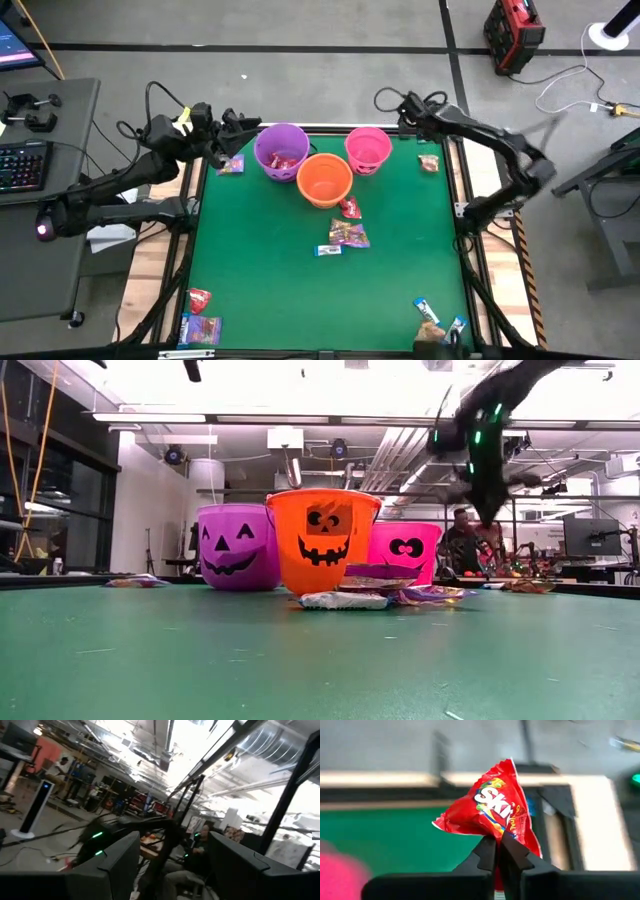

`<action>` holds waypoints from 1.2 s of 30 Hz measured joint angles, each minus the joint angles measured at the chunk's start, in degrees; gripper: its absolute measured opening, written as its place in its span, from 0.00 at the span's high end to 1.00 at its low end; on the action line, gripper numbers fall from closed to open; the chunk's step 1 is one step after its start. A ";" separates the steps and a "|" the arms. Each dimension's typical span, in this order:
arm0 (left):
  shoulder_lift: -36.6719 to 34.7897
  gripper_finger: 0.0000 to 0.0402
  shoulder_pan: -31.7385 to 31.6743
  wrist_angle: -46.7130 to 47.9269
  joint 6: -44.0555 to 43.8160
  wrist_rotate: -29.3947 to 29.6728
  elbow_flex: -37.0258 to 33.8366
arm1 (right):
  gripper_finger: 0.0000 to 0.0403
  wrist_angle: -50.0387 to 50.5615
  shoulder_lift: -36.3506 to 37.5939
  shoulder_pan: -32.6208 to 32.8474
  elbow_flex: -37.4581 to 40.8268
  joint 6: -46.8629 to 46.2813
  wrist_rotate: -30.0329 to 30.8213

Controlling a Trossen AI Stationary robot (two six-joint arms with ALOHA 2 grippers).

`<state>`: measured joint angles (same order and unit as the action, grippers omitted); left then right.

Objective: Sort candy by brand, put in halloween buckets
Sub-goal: Put the red candy into the purple bucket

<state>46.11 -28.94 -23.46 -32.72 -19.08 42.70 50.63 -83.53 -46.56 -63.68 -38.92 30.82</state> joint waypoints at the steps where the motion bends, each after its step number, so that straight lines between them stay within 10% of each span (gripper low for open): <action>1: -0.02 0.45 -0.23 0.22 0.48 -0.02 0.00 | 0.99 -1.77 2.62 1.72 0.00 -0.36 -1.30; 9: 0.00 0.45 -1.11 7.35 5.94 -0.60 0.00 | 1.00 -35.89 10.30 19.46 0.00 -3.88 -9.96; 23: 0.00 0.45 -1.10 9.88 5.98 -5.90 0.00 | 1.00 -73.42 -13.83 33.98 -0.97 -15.06 -13.21; 28: 0.00 0.45 -1.08 9.88 5.74 -5.87 0.00 | 1.00 -72.93 -21.55 33.80 -11.01 -12.01 -18.47; 36: 0.00 0.45 -0.86 8.99 -1.10 -5.64 0.00 | 1.00 -45.61 -30.46 31.93 -31.48 0.83 -20.45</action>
<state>46.11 -29.80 -14.48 -33.82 -24.72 42.70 5.02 -113.99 -14.62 -95.16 -38.10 10.37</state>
